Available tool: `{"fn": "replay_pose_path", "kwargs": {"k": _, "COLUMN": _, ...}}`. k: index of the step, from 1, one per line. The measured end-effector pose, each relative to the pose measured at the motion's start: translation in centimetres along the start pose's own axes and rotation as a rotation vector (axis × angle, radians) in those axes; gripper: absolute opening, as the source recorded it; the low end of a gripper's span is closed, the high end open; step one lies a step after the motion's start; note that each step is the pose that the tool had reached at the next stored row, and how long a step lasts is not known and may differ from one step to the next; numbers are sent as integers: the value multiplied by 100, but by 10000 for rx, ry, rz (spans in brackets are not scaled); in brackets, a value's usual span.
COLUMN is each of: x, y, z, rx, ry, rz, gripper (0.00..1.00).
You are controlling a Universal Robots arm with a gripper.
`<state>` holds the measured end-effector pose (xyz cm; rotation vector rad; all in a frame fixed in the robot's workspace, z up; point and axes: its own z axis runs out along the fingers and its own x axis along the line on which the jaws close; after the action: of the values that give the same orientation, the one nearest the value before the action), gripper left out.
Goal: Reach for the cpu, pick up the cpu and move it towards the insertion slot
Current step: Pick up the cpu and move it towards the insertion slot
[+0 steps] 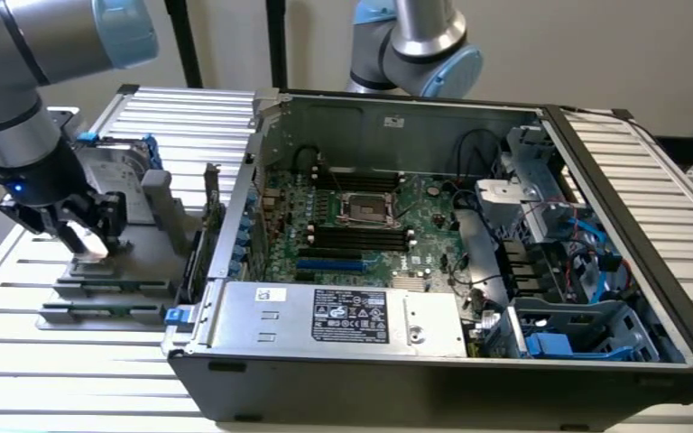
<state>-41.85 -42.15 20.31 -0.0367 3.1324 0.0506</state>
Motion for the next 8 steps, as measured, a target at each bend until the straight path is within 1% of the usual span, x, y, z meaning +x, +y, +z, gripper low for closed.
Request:
{"fn": "replay_pose_path", "kwargs": {"k": 4, "x": -27, "y": 5, "z": -183, "rx": 0, "ry": 8, "rz": 0, "gripper": 55}}
{"fn": "replay_pose_path", "kwargs": {"k": 8, "x": -76, "y": 10, "z": -364, "rx": -1, "ry": 13, "rz": 0, "gripper": 55}}
